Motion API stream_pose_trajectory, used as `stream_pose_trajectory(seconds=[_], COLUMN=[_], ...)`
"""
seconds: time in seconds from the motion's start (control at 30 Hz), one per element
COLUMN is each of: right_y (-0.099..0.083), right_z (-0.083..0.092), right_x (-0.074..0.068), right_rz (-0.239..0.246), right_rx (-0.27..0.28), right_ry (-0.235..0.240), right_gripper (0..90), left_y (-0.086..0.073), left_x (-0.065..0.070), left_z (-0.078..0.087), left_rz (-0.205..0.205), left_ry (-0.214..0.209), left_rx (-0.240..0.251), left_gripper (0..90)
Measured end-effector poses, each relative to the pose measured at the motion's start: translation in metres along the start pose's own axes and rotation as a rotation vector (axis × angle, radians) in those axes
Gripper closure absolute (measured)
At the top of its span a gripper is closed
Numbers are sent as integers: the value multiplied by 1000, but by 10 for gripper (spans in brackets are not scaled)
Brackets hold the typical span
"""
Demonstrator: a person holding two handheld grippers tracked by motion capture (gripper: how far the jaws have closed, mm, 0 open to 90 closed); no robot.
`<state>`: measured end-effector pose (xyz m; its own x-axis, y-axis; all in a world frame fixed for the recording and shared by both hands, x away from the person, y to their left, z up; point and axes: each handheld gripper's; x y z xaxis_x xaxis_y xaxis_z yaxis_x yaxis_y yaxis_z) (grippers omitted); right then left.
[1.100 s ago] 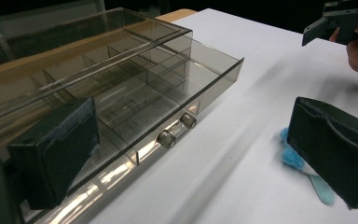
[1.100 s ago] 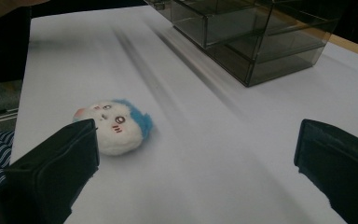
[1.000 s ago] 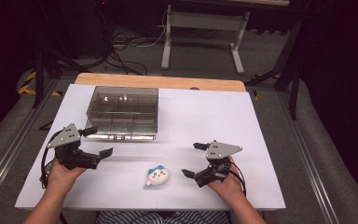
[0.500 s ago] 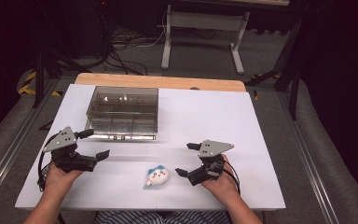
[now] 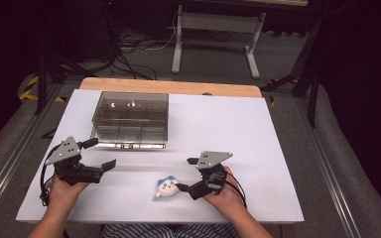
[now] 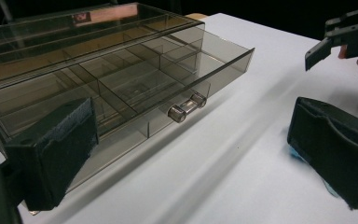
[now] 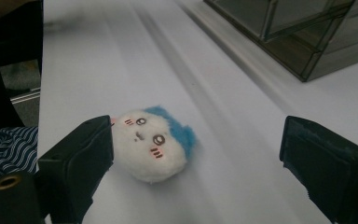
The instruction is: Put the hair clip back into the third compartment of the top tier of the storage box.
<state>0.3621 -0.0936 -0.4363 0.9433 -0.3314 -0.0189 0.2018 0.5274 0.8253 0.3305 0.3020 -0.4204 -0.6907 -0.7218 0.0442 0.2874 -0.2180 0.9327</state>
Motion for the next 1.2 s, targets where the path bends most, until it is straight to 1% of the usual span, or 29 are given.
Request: stream_pose_trajectory(seconds=[0.17, 0.37, 0.57, 0.73, 0.77, 0.97, 1.0, 1.1, 1.2], right_y=[2, 3, 3, 3, 4, 3, 2, 2, 1], right_z=[-14, -28, -35, -42, -43, -51, -54, -55, -57], right_x=[-5, -11, -13, -16, -16, -19, -20, -21, -22], right_rz=[-9, -14, -16, -23, -23, -25, -27, -32, -32], right_rx=[-37, -79, -96, -116, -117, -144, -155, -160, -170], right_ry=[16, 29, 36, 38, 38, 39, 38, 39, 43], right_gripper=[116, 131, 138, 143, 144, 163, 174, 189, 245], left_y=[-4, -4, -5, -5, -5, -6, -6, -6, -6], left_x=[0, -1, -1, -1, 0, -1, -1, -1, -1], left_z=[2, 2, 0, -1, -1, -1, -2, -2, -3], left_rz=[2, 5, -5, -22, -16, -19, -20, -22, -20], left_ry=[5, 9, 17, 23, 21, 23, 23, 24, 23], left_rx=[-2, 1, -12, -20, -18, -21, -21, -24, -24], left_gripper=[32, 34, 34, 35, 35, 35, 35, 35, 35])
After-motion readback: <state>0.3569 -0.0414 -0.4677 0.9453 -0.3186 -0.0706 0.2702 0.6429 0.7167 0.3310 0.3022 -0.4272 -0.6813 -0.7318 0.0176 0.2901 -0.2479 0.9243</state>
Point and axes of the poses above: each handheld gripper's, and its own axes: z roughly backward along the jaws, y roughly out of its top, x roughly to its right, and after that the axes turned 1 degree about -x, right-handed
